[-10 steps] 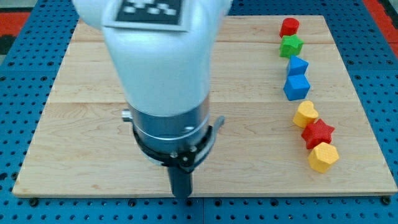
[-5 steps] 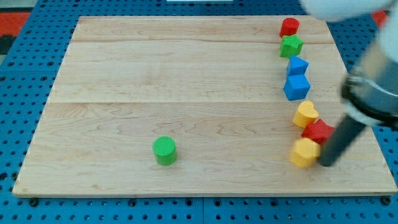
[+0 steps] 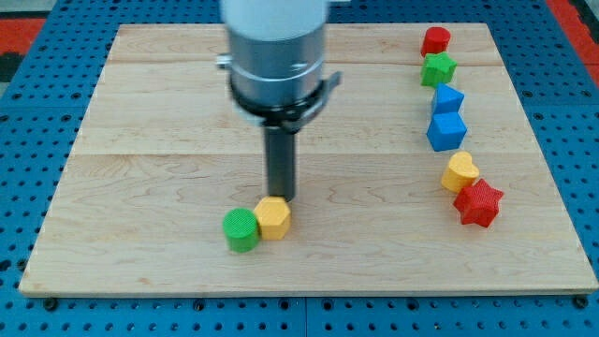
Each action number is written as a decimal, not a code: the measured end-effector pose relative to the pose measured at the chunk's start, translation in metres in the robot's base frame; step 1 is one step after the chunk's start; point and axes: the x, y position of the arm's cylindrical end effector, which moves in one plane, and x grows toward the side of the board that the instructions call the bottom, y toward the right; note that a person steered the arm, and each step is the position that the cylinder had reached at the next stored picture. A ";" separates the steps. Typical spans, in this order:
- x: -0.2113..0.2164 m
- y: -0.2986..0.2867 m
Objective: Push the hexagon into the green circle
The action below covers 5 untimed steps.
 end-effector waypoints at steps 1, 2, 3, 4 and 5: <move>0.000 0.064; 0.068 0.126; 0.082 0.230; 0.054 0.290; 0.017 0.291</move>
